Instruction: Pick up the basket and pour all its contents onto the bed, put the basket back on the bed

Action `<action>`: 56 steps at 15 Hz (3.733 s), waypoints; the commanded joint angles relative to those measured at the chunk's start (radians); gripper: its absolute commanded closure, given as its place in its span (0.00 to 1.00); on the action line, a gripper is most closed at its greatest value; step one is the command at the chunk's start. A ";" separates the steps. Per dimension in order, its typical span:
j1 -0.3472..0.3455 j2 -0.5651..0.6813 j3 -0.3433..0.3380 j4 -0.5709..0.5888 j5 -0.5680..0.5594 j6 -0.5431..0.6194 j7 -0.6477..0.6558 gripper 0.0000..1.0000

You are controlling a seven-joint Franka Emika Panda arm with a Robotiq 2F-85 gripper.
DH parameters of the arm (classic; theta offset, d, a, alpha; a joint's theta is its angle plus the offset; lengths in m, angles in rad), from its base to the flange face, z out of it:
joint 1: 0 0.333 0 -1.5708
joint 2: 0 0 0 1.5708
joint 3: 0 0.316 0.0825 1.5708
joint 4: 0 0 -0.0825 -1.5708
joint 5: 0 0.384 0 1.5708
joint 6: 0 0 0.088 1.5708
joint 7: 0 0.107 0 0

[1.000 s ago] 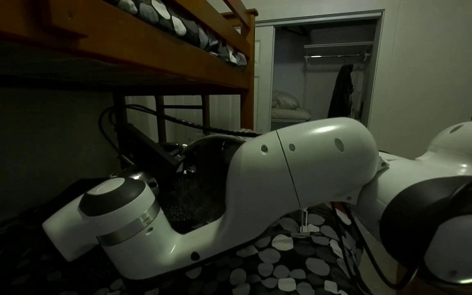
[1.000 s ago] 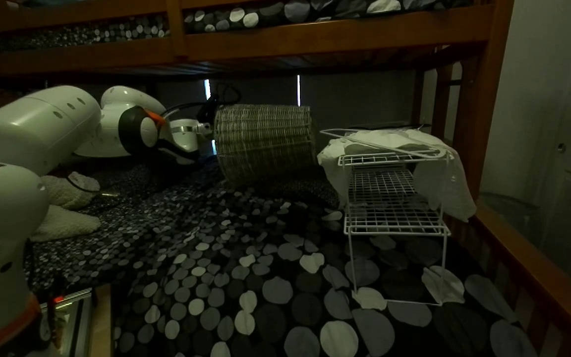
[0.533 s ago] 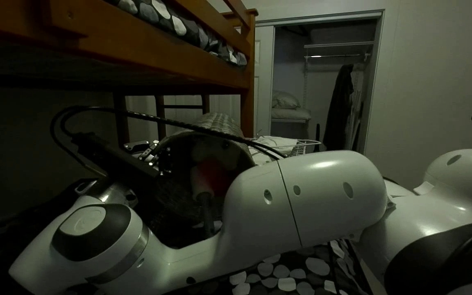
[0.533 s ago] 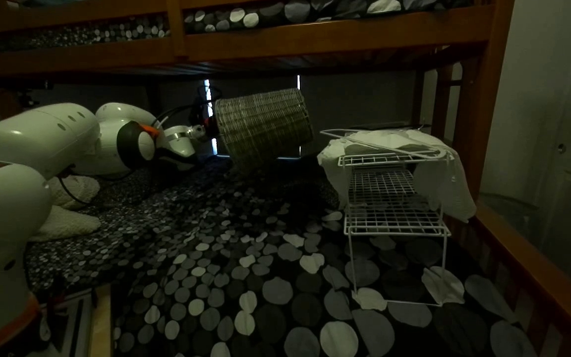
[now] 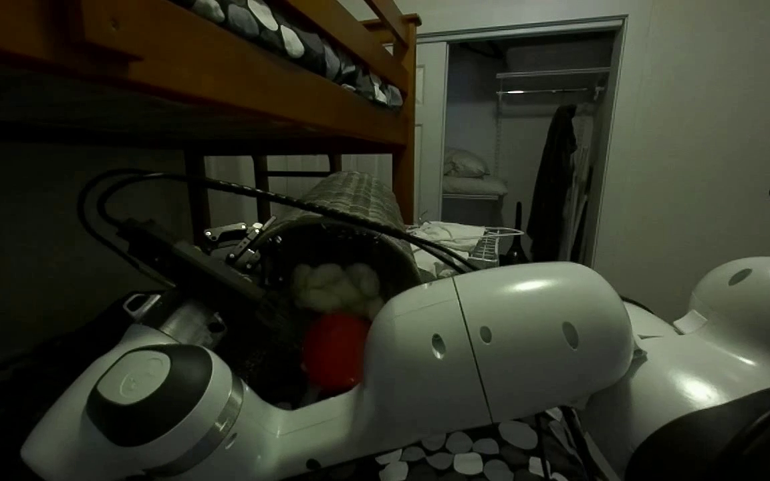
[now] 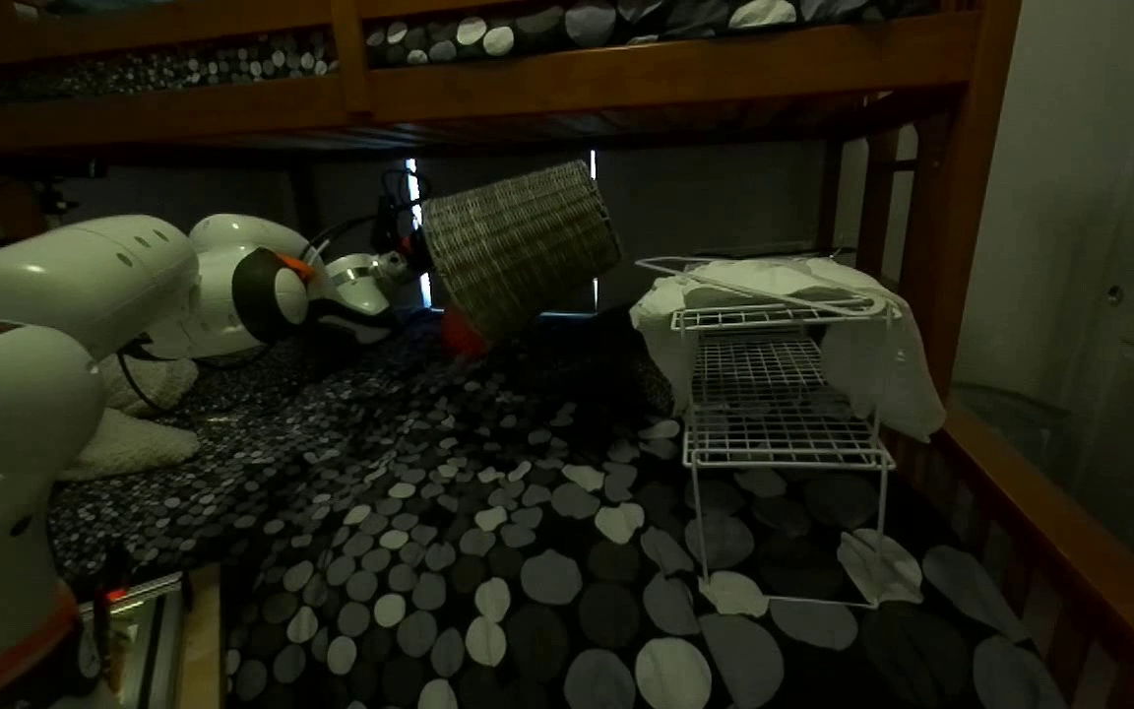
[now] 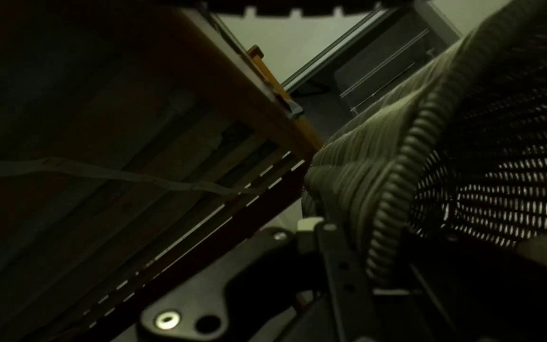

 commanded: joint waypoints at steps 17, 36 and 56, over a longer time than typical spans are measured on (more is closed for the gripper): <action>0.025 0.024 -0.006 -0.046 0.082 -0.017 0.270 0.97; 0.122 -0.037 -0.034 0.002 0.325 -0.050 0.621 0.97; 0.067 -0.144 0.051 0.065 0.694 0.181 1.051 0.97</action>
